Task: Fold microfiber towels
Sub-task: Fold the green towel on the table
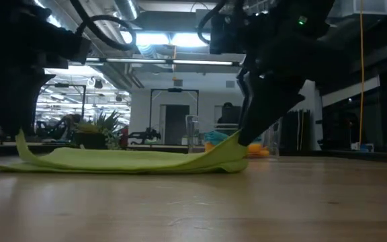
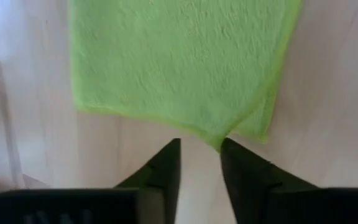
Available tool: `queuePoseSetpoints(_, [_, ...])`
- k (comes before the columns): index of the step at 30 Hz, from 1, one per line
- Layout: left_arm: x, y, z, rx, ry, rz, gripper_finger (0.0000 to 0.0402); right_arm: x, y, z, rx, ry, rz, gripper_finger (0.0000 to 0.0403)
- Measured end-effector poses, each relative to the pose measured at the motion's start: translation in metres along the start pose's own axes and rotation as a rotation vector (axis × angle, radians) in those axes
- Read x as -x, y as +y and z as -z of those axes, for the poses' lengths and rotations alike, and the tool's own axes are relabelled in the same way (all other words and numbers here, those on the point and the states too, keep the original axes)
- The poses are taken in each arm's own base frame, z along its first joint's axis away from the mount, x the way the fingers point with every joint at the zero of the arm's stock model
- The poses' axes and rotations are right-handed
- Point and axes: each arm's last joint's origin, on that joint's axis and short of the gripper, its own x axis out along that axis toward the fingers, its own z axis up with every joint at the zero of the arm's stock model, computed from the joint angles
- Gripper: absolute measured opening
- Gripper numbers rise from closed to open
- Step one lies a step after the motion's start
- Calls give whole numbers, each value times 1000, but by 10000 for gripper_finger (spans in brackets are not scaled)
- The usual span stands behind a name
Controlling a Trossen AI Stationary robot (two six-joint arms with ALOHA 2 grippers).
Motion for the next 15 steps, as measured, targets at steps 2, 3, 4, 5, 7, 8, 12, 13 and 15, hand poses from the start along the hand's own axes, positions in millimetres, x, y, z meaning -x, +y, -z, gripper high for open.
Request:
queuePoseSetpoints(2, [1, 1, 2, -4, 37, 19, 128, 5, -1, -2, 10, 27, 10, 134])
queuePoseSetpoints(3, [3, 2, 4, -4, 57, 33, 139, 8, -1, -6, 10, 28, 7, 141])
queuePoseSetpoints(4, [6, 4, 5, -1, 81, 53, 148, 13, -1, -10, 10, 32, -5, 148])
queuePoseSetpoints(5, [10, 5, 5, 0, 98, 73, 155, 18, -1, -14, 12, 39, -15, 154])
queuePoseSetpoints(7, [21, 8, 5, 1, 106, 94, 167, 29, -3, -19, 39, 69, -15, 162])
queuePoseSetpoints(8, [27, 9, 5, 0, 99, 96, 171, 34, -3, -21, 47, 80, -15, 165])
queuePoseSetpoints(12, [49, 22, 6, -45, 47, 14, 177, 51, -8, -27, 70, 130, 11, 164])
queuePoseSetpoints(13, [56, 27, 7, -54, 35, -21, 177, 56, -11, -29, 75, 139, 38, 163])
queuePoseSetpoints(15, [70, 40, 9, -64, 32, -93, 175, 66, -15, -32, 84, 139, 109, 158])
